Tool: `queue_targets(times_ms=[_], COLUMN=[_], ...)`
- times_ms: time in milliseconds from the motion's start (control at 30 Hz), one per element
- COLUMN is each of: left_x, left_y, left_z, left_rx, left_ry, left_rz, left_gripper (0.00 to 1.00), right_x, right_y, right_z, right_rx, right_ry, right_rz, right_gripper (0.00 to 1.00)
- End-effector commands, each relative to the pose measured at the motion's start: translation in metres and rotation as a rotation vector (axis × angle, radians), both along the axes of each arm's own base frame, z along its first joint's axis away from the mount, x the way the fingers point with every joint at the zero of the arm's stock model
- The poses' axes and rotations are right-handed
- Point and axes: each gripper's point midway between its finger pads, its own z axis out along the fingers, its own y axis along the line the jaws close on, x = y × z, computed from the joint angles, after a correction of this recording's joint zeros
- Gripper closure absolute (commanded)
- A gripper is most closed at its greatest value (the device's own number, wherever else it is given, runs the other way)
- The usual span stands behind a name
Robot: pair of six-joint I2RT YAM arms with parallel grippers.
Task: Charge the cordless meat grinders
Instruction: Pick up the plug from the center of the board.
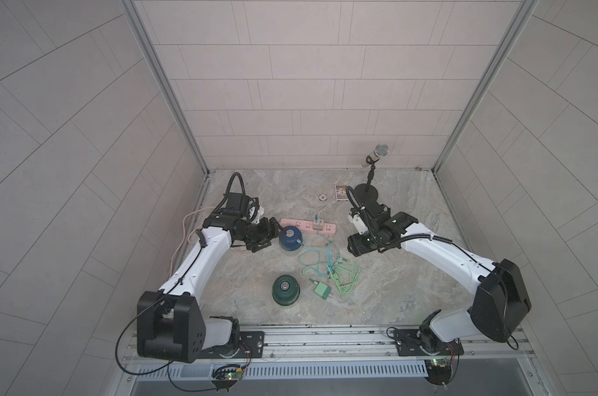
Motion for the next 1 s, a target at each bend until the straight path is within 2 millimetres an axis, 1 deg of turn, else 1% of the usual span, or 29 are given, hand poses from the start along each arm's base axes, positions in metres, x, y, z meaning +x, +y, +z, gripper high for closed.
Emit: queue_targets(times_ms=[0, 67, 233, 333, 433, 567, 733, 800, 967], left_x=[-0.003, -0.005, -0.009, -0.01, -0.01, -0.009, -0.012, -0.014, -0.017], left_y=[-0.001, -0.002, -0.002, -0.002, -0.002, -0.003, -0.003, -0.002, -0.001], left_z=[0.01, 0.009, 0.005, 0.004, 0.004, 0.007, 0.011, 0.012, 0.012], left_rx=[0.008, 0.01, 0.018, 0.021, 0.023, 0.008, 0.01, 0.01, 0.012], left_ry=[-0.036, -0.032, -0.01, 0.007, 0.018, 0.029, 0.036, 0.037, 0.039], left_rz=[-0.022, -0.025, -0.027, -0.026, -0.021, -0.015, -0.015, -0.014, -0.007], left_gripper=[0.21, 0.22, 0.22, 0.22, 0.23, 0.23, 0.23, 0.23, 0.23], right_x=[-0.018, -0.029, -0.068, -0.085, -0.097, -0.104, -0.102, -0.097, -0.089], right_y=[0.008, 0.014, 0.046, 0.066, 0.084, 0.103, 0.122, 0.125, 0.121], right_z=[0.007, 0.007, 0.018, 0.023, 0.02, 0.002, -0.021, -0.03, -0.051], right_rx=[0.108, 0.129, 0.103, 0.143, 0.169, 0.152, 0.092, 0.057, -0.049], right_ry=[0.013, 0.007, -0.104, -0.149, -0.186, -0.178, -0.162, -0.173, -0.163], right_rz=[-0.009, 0.024, 0.238, 0.313, 0.369, 0.42, 0.461, 0.461, 0.463], right_gripper=[0.35, 0.36, 0.38, 0.39, 0.39, 0.39, 0.35, 0.35, 0.34])
